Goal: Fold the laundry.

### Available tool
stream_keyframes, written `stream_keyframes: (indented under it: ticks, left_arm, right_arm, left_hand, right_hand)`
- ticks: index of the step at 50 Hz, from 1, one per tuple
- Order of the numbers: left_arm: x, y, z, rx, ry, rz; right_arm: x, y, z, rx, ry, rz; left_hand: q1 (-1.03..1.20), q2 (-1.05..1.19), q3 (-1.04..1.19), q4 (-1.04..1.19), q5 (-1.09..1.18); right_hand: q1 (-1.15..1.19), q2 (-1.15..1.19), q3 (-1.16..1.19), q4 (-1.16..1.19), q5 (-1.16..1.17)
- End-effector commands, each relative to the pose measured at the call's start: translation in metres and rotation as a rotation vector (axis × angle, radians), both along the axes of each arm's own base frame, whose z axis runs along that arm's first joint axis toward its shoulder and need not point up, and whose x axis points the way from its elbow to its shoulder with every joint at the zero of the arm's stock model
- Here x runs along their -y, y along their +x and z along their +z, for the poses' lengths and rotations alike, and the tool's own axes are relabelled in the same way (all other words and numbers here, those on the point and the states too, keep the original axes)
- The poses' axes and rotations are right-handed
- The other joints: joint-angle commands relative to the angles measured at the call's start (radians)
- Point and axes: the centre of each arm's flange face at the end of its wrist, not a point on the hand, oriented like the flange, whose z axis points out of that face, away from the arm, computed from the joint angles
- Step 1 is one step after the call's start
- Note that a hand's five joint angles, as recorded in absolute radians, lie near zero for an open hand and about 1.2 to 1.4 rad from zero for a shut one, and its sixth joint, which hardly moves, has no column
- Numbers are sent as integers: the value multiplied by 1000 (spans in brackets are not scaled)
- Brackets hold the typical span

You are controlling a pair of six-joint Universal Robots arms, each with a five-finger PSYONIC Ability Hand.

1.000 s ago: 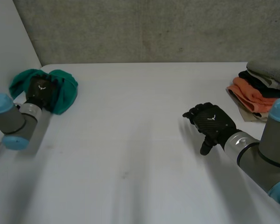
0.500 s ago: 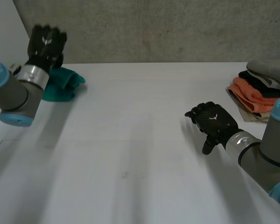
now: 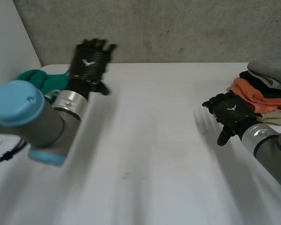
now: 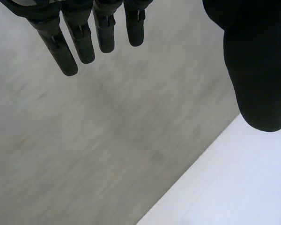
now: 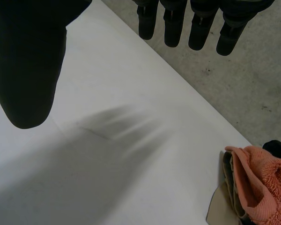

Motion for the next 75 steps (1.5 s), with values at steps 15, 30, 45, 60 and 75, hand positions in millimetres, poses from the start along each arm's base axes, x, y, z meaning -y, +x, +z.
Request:
stream_keyframes:
  ticks: [15, 30, 45, 60, 75]
  left_arm:
    - [173, 125, -128, 460, -74, 216]
    - [197, 120, -160, 471, -142, 149]
    - [204, 111, -169, 468, -188, 115]
    - [86, 35, 40, 39, -217, -51]
    - [-131, -62, 14, -124, 127, -560]
  right_arm:
    - [7, 2, -28, -59, 45, 12]
    - [9, 3, -37, -73, 52, -6]
    - [9, 3, -39, -86, 52, -4]
    - [7, 1, -33, -82, 40, -8]
    - [17, -13, -11, -62, -16, -65]
  left_hand:
    - [46, 25, 21, 31, 34]
    - [157, 137, 133, 142, 146]
    - [1185, 1164, 1160, 1169, 1173]
    - [1185, 1164, 1160, 1169, 1173]
    - [1185, 1164, 1160, 1169, 1173]
  right_hand:
    - [-65, -40, -40, -37, -43]
    - [-65, -40, -40, -37, -43]
    - [-65, -40, -40, -37, -43]
    - [-65, -40, -40, -37, -43]
    - [-65, -40, -40, -37, -43]
